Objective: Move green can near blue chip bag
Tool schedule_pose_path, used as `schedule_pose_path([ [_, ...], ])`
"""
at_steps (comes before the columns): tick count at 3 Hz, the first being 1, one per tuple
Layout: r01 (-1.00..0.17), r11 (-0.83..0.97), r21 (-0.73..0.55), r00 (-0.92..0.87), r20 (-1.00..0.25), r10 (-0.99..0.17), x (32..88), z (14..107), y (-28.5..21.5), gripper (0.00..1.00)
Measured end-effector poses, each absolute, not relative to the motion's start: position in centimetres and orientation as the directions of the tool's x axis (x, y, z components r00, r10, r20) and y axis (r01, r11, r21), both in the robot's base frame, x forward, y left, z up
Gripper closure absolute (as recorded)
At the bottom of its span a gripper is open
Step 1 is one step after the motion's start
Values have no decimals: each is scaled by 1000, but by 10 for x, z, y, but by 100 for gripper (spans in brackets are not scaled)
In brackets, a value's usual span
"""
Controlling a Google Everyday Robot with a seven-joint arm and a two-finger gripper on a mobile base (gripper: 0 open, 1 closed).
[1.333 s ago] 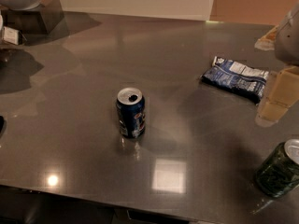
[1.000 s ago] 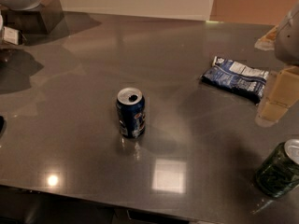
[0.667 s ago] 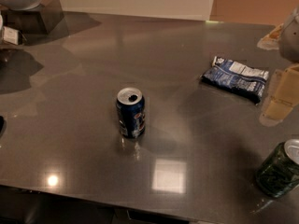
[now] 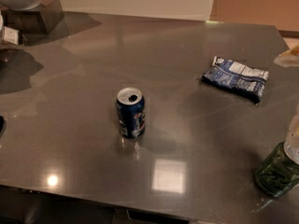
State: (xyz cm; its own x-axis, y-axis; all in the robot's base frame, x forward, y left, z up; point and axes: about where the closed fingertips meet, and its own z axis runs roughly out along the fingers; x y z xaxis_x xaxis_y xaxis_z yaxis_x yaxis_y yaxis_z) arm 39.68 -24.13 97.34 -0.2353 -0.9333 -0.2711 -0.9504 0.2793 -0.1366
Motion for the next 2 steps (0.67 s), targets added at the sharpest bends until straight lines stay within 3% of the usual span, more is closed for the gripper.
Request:
schedule_pose_path([
  [2,-967,241,-80,-211,-272,-939,354,954,-246,0],
])
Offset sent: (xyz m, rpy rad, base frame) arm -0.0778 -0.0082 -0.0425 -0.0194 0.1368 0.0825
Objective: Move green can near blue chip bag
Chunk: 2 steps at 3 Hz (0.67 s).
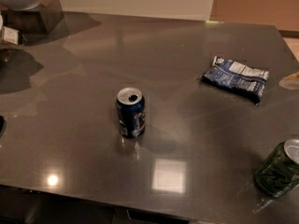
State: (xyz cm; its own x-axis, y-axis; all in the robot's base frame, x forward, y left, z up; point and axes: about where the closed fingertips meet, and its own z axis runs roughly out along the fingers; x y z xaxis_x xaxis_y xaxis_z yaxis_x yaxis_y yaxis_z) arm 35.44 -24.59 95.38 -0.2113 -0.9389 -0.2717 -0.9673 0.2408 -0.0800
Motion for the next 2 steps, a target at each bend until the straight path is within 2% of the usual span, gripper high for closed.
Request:
schedule_pose_path([
  [2,-976,202,-79,-183,-195,-964,331,920,-255,0],
])
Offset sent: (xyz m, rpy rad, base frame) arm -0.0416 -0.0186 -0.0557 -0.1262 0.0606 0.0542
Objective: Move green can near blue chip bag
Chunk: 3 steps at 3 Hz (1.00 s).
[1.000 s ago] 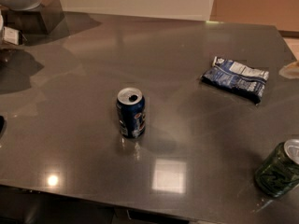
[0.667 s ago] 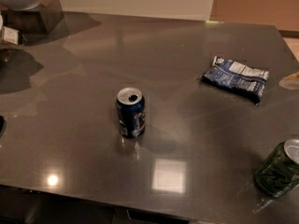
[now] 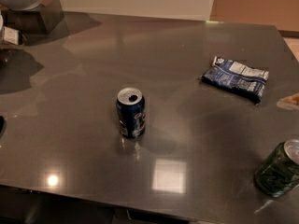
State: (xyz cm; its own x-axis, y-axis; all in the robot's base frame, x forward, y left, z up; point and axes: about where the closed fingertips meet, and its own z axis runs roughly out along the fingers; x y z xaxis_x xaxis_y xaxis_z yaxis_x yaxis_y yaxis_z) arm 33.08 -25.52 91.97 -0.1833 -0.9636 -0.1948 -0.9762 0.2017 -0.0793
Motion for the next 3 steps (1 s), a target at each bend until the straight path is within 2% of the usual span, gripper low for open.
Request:
schedule_pose_path([
  [2,-983,173,-55,-163,-154,-975,317,897,-260,0],
  [3,-984,172,-50,-163,-148,-975,314,893,-260,17],
])
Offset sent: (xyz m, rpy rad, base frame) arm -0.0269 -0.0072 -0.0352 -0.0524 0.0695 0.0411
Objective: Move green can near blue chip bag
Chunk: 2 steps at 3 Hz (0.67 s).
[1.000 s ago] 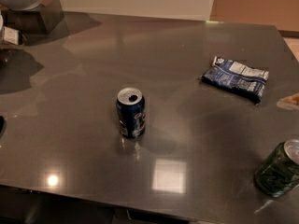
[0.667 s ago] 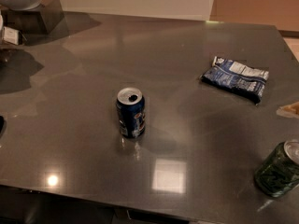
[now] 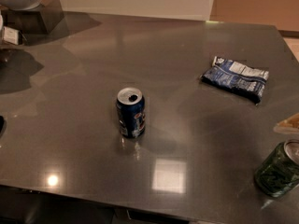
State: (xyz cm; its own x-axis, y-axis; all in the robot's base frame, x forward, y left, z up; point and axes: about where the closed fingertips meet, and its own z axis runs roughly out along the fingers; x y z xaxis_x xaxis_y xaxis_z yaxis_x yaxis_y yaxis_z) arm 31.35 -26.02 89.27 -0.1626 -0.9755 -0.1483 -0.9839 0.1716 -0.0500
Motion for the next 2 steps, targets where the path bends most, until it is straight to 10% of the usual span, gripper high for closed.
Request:
schedule_pose_path([
  [2,-984,169,-65,-158,-144,-977,321,899,-260,64],
])
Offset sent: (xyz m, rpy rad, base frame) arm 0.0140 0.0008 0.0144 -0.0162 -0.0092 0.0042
